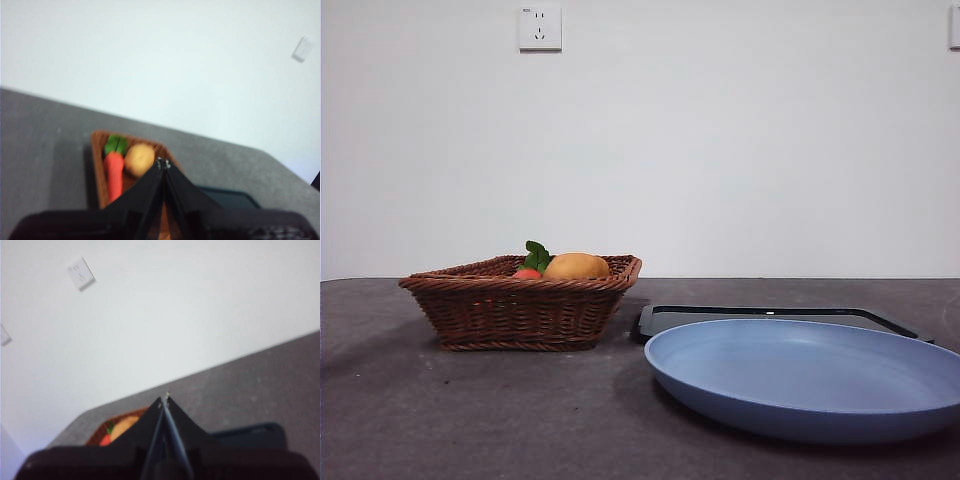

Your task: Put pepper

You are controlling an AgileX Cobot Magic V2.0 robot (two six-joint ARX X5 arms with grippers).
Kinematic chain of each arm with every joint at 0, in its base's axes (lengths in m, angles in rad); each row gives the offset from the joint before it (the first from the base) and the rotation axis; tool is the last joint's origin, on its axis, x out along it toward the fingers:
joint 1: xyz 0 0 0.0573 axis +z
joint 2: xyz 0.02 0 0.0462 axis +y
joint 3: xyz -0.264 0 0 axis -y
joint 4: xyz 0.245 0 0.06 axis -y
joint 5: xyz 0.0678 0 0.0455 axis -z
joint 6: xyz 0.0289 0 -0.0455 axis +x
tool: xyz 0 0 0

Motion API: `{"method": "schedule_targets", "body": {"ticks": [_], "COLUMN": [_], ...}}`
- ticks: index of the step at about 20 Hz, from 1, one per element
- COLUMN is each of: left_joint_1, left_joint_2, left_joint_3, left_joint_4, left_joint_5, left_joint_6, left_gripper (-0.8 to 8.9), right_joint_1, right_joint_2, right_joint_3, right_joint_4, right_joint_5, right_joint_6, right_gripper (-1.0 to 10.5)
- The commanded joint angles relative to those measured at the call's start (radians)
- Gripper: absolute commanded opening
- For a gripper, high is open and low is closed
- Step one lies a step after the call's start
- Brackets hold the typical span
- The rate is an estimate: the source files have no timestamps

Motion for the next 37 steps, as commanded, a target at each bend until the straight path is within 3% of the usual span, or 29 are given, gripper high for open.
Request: {"method": "schedule_targets", "body": {"ticks": [1,10,15,24,32,33,35,37], "left_joint_1": [0.003,0.003,0.003,0.001,0.001,0.001,0.001,0.001], "left_joint_2": [0.057,0.326,0.435,0.556,0.559,0.559,0.559,0.559], "left_joint_3": [0.078,0.392,0.520,0.654,0.663,0.663,0.663,0.663], "left_joint_4": [-0.011,-0.259,-0.409,-0.714,-0.771,-0.771,-0.770,-0.770], "left_joint_5": [0.017,0.180,0.263,0.320,0.317,0.316,0.311,0.311], "left_joint_6": [-0.008,0.191,0.287,0.467,0.486,0.486,0.486,0.485], "left_gripper": [0.06,0.06,0.06,0.06,0.19,0.88,3.15,3.63], "right_joint_1": [0.002,0.003,0.020,0.059,0.062,0.062,0.062,0.062], "right_joint_2": [0.055,0.276,0.411,0.594,0.669,0.673,0.682,0.696], "right_joint_3": [0.068,0.374,0.593,0.853,0.868,0.868,0.868,0.868], "right_joint_4": [0.005,-0.246,-0.560,-1.013,-1.172,-1.168,-1.166,-1.166], "right_joint_5": [-0.012,-0.163,-0.214,-0.212,-0.199,-0.199,-0.198,-0.199], "right_joint_6": [0.013,-0.102,-0.260,-0.490,-0.570,-0.570,-0.563,-0.554], "right_gripper": [0.1,0.1,0.1,0.1,0.3,0.8,2.3,3.0]}}
